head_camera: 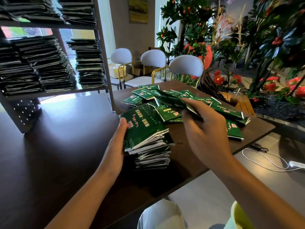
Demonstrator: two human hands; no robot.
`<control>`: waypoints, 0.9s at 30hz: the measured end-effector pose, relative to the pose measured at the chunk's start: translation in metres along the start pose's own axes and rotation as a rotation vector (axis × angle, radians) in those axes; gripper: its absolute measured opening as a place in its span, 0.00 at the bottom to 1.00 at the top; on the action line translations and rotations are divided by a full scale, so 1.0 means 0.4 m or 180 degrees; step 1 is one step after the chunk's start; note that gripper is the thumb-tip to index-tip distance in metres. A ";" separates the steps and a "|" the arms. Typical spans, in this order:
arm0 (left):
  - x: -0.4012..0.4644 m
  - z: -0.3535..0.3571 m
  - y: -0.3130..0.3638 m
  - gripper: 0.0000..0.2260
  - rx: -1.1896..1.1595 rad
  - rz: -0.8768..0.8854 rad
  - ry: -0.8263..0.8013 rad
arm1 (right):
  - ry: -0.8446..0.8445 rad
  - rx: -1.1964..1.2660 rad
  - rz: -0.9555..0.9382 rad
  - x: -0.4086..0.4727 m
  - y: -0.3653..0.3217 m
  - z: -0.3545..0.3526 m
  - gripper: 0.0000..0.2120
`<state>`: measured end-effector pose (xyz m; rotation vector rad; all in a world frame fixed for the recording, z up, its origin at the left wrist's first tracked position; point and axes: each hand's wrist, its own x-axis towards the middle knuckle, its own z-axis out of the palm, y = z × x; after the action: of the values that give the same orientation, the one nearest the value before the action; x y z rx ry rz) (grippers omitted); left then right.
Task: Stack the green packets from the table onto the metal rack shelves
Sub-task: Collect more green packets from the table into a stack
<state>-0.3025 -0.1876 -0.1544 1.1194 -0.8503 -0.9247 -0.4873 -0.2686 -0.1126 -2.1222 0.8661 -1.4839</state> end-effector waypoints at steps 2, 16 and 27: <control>0.003 0.007 0.006 0.23 -0.0213 -0.0097 0.0021 | -0.0227 0.0087 -0.0310 0.008 -0.071 0.015 0.17; -0.002 0.003 0.017 0.29 -0.0512 -0.0291 0.0182 | -0.1410 -0.1254 -0.0714 -0.002 -0.112 0.071 0.33; 0.018 0.003 0.097 0.21 0.0086 -0.0525 -0.0135 | -0.1416 0.1464 0.2606 0.052 -0.058 0.083 0.26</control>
<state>-0.2942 -0.1880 -0.1158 1.2106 -0.8158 -1.0790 -0.4453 -0.2669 -0.0952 -1.3972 0.9361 -0.6637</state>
